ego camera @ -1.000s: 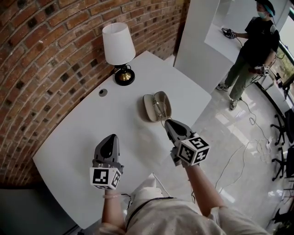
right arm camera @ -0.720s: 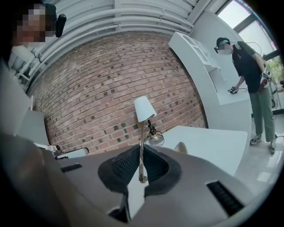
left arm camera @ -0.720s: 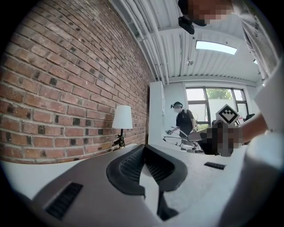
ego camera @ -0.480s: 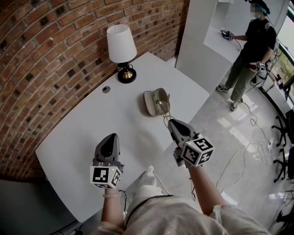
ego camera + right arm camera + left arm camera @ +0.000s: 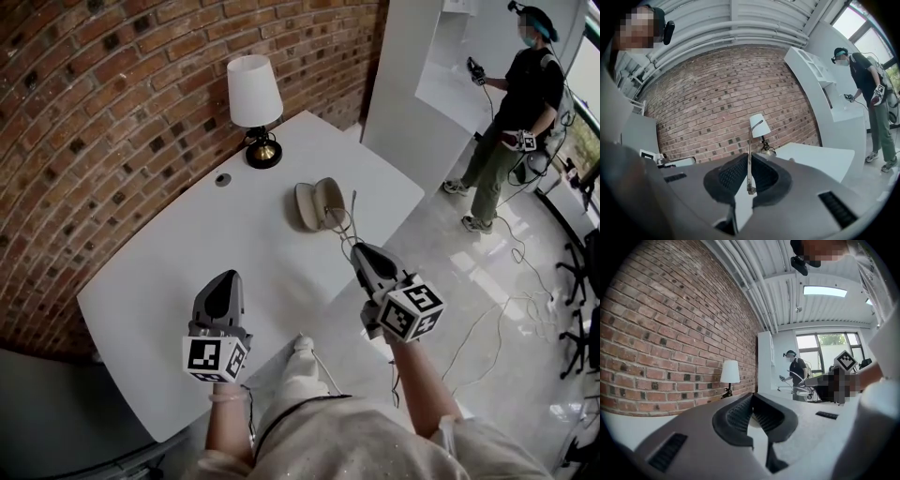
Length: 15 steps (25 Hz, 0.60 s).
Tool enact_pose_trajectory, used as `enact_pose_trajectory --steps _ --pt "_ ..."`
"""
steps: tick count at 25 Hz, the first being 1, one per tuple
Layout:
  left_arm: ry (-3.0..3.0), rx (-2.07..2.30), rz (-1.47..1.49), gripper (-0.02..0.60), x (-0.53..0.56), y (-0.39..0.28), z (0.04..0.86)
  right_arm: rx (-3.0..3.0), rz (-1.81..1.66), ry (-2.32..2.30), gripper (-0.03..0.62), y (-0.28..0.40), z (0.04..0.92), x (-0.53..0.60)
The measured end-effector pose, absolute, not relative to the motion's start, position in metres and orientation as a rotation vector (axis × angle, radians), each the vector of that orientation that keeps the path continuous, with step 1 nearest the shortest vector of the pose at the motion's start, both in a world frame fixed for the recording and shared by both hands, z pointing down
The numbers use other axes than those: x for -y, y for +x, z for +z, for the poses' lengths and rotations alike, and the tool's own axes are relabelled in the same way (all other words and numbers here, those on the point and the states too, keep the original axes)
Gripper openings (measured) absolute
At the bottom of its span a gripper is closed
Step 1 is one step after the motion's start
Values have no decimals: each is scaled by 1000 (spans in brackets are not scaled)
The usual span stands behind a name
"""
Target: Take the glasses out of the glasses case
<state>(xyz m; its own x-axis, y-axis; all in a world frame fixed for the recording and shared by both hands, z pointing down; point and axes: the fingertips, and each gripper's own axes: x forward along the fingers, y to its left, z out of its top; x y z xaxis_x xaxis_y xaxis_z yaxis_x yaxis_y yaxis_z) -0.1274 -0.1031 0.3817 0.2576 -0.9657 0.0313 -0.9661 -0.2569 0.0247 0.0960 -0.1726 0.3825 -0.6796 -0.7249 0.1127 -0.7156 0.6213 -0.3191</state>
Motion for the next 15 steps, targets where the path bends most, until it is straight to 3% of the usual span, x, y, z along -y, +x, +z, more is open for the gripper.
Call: enact_pose_trajectory --steps 15 --pt "2438 1972 19 5 61 -135 371 -2789 -490 -1209 28 106 369 148"
